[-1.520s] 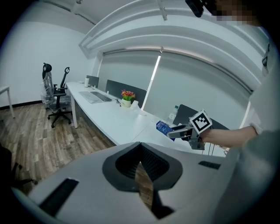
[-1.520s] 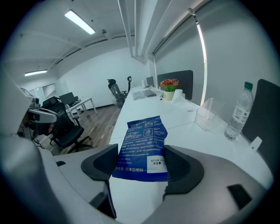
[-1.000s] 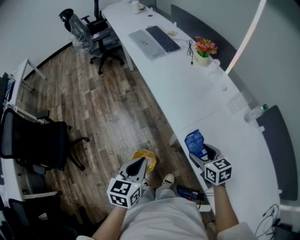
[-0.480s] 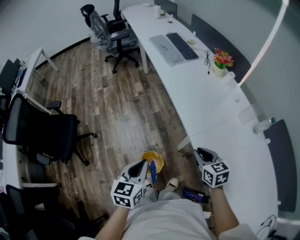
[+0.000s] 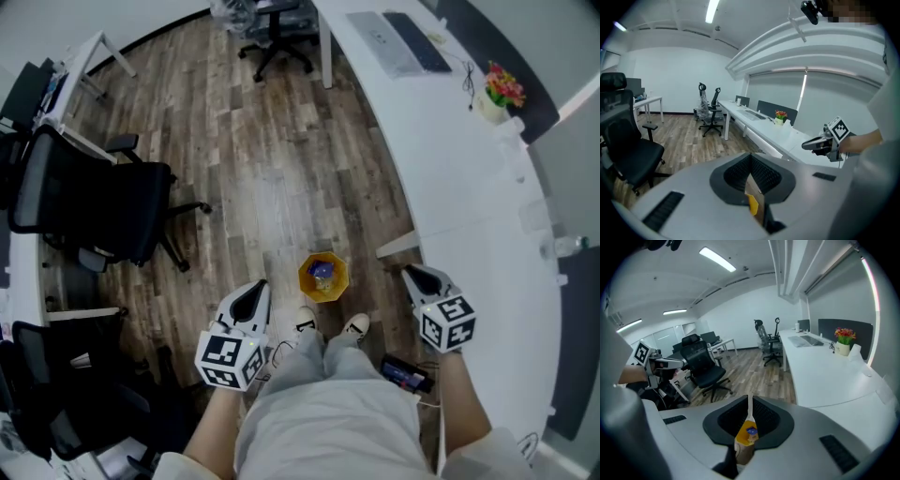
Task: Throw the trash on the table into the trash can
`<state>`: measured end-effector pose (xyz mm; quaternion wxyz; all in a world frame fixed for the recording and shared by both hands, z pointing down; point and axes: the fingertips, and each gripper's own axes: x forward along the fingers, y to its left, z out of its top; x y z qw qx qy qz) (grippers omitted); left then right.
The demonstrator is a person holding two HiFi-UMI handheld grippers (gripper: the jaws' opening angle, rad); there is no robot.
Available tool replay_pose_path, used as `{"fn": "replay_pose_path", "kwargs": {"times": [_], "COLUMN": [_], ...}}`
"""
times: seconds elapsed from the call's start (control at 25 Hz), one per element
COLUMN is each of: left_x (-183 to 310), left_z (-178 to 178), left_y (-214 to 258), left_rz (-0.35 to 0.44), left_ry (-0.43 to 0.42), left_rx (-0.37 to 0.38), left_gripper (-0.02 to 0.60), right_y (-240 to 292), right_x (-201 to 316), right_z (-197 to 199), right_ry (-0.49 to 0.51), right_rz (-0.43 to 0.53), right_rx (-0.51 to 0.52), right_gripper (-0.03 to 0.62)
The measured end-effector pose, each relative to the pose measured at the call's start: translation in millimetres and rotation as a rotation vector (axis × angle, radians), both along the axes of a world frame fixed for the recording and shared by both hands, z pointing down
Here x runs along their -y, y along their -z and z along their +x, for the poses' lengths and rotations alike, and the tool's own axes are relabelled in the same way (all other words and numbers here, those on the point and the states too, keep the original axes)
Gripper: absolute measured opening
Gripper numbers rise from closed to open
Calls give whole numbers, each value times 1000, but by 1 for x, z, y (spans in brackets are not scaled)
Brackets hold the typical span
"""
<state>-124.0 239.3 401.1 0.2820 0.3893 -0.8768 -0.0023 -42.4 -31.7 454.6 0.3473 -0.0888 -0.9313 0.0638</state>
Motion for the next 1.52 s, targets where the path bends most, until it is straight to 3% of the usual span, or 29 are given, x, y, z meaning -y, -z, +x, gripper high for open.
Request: {"fn": "replay_pose_path", "kwargs": {"times": [0.36,0.72,1.12,1.52], "left_x": [-7,-1,35,74], "left_z": [10,1,17,38], "left_y": [-28,-10,26,43], "left_rz": [2,17,53,70], "left_ry": [-4,-41,-112,-177], "left_rx": [-62,-35,-24,-6], "left_gripper": [0,0,0,0], "right_y": [-26,17,68,82], "right_x": [-72,-95,-105,-97], "right_z": [-23,-30,-18,-7], "right_ry": [172,162,157,169], "right_rz": [-39,-121,-179,-154], "right_rx": [-13,67,126,128], "right_gripper": [49,49,44,32]}}
